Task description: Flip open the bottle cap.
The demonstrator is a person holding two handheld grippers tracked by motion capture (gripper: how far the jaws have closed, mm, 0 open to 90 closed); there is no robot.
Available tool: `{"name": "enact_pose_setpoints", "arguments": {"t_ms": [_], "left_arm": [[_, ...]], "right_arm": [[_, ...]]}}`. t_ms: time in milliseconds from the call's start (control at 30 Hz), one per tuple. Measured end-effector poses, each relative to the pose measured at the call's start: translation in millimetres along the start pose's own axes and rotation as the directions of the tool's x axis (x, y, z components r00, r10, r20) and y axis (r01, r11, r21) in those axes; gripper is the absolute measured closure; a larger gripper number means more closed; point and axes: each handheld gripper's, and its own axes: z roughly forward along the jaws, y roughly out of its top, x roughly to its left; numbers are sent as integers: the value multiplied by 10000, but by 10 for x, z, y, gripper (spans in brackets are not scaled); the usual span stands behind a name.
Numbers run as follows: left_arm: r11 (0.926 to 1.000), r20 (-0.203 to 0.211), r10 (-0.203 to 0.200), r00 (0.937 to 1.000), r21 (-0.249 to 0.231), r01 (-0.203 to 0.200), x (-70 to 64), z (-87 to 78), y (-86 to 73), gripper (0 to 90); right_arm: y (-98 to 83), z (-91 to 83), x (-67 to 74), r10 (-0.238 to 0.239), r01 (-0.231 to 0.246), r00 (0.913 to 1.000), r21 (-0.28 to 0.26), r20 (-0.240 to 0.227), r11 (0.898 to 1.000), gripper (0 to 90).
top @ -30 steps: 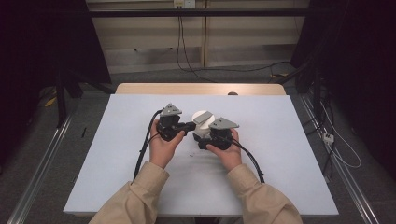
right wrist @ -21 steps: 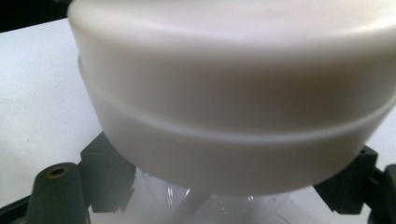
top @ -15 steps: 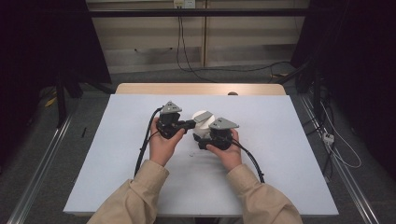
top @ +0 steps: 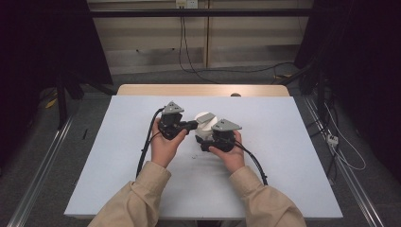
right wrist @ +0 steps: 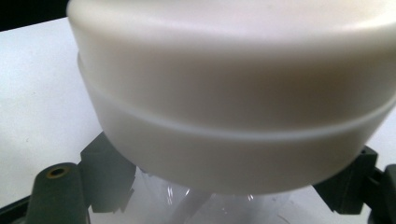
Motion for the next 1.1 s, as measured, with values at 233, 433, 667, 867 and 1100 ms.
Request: {"name": "enact_pose_setpoints", "arguments": {"t_ms": [233,433,667,867,1100], "left_arm": [[10000,49,82,10000,32,-82,-6,11,32,900],[10000,29,50,10000,10,-50,-14,23,49,900],[10000,70,44,10000,-9,-44,-26,24,63,900],[9999,83,108,9999,-1,-108,-38,25,74,900],[9999,62,129,9999,-35,-129,-38,21,88,900]], "right_arm": [[-1,-2,0,10,-10,10000,15,8,10000,185],[-2,-1,-1,-3,3,10000,10,13,10000,185],[-1,0,-1,12,-12,10000,28,4,10000,185],[-2,0,-2,12,-12,10000,29,-5,10000,185],[-2,0,-3,15,-15,10000,33,-7,10000,185]]}}
